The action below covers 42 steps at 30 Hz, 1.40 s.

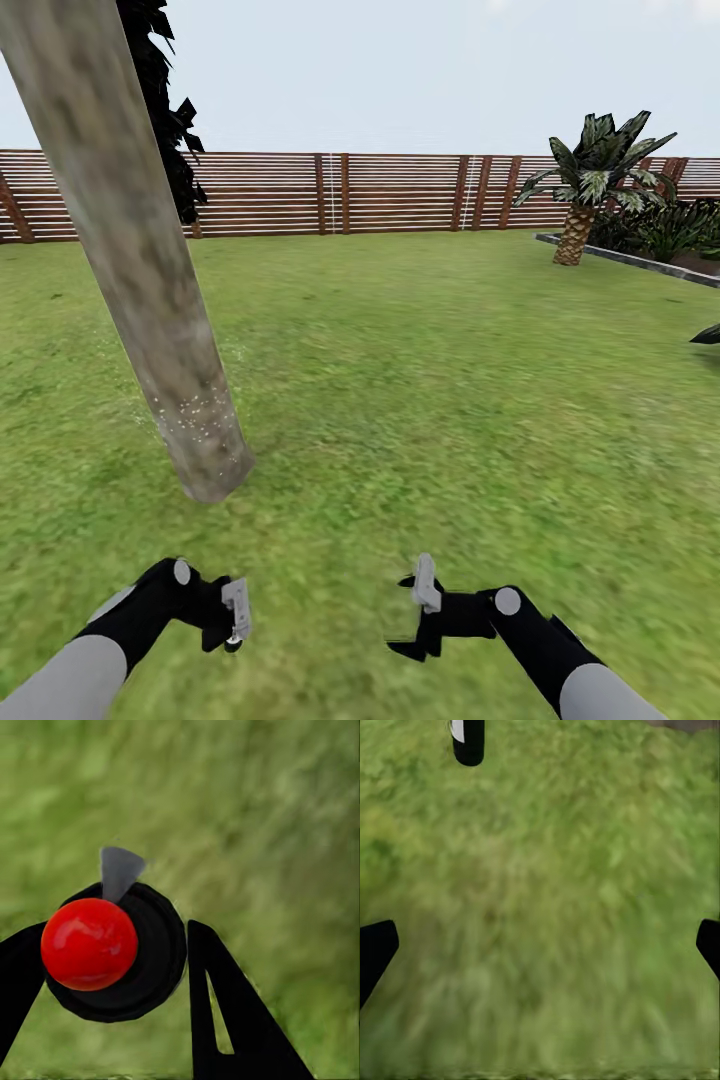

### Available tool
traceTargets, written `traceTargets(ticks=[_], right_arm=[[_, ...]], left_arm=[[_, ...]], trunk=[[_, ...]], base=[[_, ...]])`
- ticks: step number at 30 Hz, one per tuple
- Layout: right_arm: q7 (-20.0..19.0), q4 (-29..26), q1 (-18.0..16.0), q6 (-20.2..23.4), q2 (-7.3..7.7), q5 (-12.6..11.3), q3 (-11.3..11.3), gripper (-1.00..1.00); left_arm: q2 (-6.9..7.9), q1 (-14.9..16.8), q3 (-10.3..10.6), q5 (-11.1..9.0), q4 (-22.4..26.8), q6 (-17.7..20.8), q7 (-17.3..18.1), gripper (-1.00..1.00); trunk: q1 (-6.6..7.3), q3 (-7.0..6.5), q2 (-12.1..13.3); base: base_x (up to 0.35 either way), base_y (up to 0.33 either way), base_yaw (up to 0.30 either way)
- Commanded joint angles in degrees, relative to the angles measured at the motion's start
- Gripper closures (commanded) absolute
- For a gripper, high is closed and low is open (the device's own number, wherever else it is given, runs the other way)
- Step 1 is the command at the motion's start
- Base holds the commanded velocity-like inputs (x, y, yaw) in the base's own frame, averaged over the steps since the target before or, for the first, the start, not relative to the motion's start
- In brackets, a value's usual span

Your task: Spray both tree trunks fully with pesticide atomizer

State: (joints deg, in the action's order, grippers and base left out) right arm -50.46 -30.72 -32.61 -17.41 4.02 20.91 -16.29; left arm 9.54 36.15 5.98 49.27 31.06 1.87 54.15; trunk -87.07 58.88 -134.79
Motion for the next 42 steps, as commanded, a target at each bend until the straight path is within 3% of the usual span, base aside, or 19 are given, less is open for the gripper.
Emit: traceTargets(ticks=[1, 2, 4, 6, 7, 9, 10, 11, 12, 13, 15, 17, 19, 22, 23, 24, 25, 26, 42], right_arm=[[0.6, 0.73, 0.02, -0.34, 0.42, 0.38, -0.13, -1.0], [1.74, 1.98, 0.07, -0.34, 0.88, 0.35, -0.14, -1.0], [8.67, 7.61, 0.2, -0.4, 1.74, 0.21, -0.13, -1.0], [20.79, 15.79, 0.25, -0.63, 2.07, 0.0, -0.14, -1.0], [30.39, 20.71, 0.26, -1.29, 1.95, -0.26, -0.14, -1.0], [45.78, 25.97, 0.72, -5.02, 1.16, -2.07, -0.15, -1.0], [49.61, 26.76, 1.24, -6.49, 0.93, -3.45, -0.15, -1.0], [53.74, 27.48, 2.3, -8.2, 0.7, -6.31, -0.11, -1.0], [55.44, 27.71, 3.14, -9.13, 0.65, -8.73, -0.09, -1.0], [56.91, 27.87, 4.24, -10.76, 0.62, -13.21, -0.06, -1.0], [58.06, 28.12, 5.21, -14.79, 0.76, -23.02, -0.1, -1.0], [58.33, 28.26, 5.85, -16.62, 0.88, -27.45, -0.15, -1.0], [58.43, 28.26, 6.61, -17.4, 0.67, -29.09, -0.26, -1.0], [58.5, 28.26, 6.88, -17.55, 0.48, -29.67, -0.29, -1.0], [58.54, 28.32, 6.93, -17.57, 0.36, -29.88, -0.25, -1.0], [58.54, 28.31, 6.93, -17.57, 0.25, -29.91, -0.24, -1.0], [58.58, 28.29, 6.94, -17.57, -0.07, -29.98, -0.2, -1.0], [58.64, 28.27, 6.95, -17.57, -0.11, -30.02, -0.04, -1.0], [58.65, 28.26, 6.95, -17.57, 0.05, -29.96, 0.0, -1.0]], left_arm=[[0.1, -0.18, -0.03, -0.25, -0.88, 0.18, -1.98, 1.0], [0.11, -0.49, -0.85, -0.62, -2.48, 0.14, -4.81, 1.0], [-0.15, -1.01, -4.07, -2.23, -7.51, -0.29, -13.39, 1.0], [-0.38, -1.32, -7.68, -5.62, -13.23, -0.66, -23.02, 1.0], [-0.43, -1.49, -9.58, -9.24, -16.7, -1.43, -29.29, 1.0], [-0.28, -2.92, -11.31, -16.98, -21.29, -7.8, -38.94, 1.0], [-0.23, -3.93, -11.54, -19.9, -22.07, -10.53, -41.98, 1.0], [-0.18, -6.04, -11.73, -24.45, -22.77, -14.24, -46.6, 1.0], [-0.19, -7.6, -11.79, -27.42, -23.01, -16.32, -49.41, 1.0], [-0.21, -9.7, -11.86, -31.6, -23.21, -19.27, -52.86, 1.0], [-0.17, -12.29, -11.86, -38.28, -23.48, -24.2, -56.01, 1.0], [-0.31, -13.99, -11.85, -41.26, -23.55, -25.99, -56.77, 1.0], [-0.53, -14.94, -11.84, -42.5, -23.9, -26.74, -57.04, 1.0], [-0.76, -15.22, -11.86, -43.98, -25.71, -27.02, -57.12, 1.0], [-0.67, -15.26, -11.93, -47.24, -26.35, -27.08, -57.13, 1.0], [-0.55, -15.28, -11.94, -48.73, -26.43, -27.05, -57.17, 1.0], [-0.32, -15.27, -11.95, -51.46, -26.5, -27.03, -57.15, 1.0], [-0.08, -15.39, -11.8, -55.66, -26.58, -27.07, -57.09, 1.0], [-0.15, -15.41, -11.52, -55.84, -26.58, -27.09, -56.53, 1.0]], trunk=[[0.01, 0.05, -0.02], [0.01, 0.05, -0.02], [0.01, 0.05, -0.02], [0.01, 0.05, -0.02], [0.01, 0.05, -0.02], [0.01, 0.05, -0.02], [0.01, 0.05, -0.02], [0.01, 0.05, -0.02], [0.01, 0.05, -0.02], [0.01, 0.05, -0.02], [0.01, 0.05, -0.02], [0.01, 0.05, -0.02], [0.01, 0.05, -0.02], [0.01, 0.05, -0.02], [0.01, 0.05, -0.02], [0.01, 0.05, -0.02], [0.01, 0.05, -0.02], [0.01, 0.05, -0.02], [0.01, 0.16, -0.02]], base=[[0.0, 0.0, 0.0], [0.0, 0.0, 0.0], [0.0, 0.0, 0.0], [0.0, 0.0, 0.0], [0.0, 0.0, 0.0], [0.0, 0.0, 0.0], [0.0, 0.0, 0.0], [0.0, 0.0, 0.0], [0.0, 0.0, 0.0], [0.0, 0.0, 0.0], [0.0, 0.0, 0.0], [0.0, 0.0, 0.0], [0.0, 0.0, 0.0], [0.0, 0.0, 0.0], [0.0, 0.0, 0.0], [0.0, 0.0, 0.0], [0.0, 0.0, 0.0], [0.0, 0.0, 0.099], [0.0, 0.0, 0.268]])
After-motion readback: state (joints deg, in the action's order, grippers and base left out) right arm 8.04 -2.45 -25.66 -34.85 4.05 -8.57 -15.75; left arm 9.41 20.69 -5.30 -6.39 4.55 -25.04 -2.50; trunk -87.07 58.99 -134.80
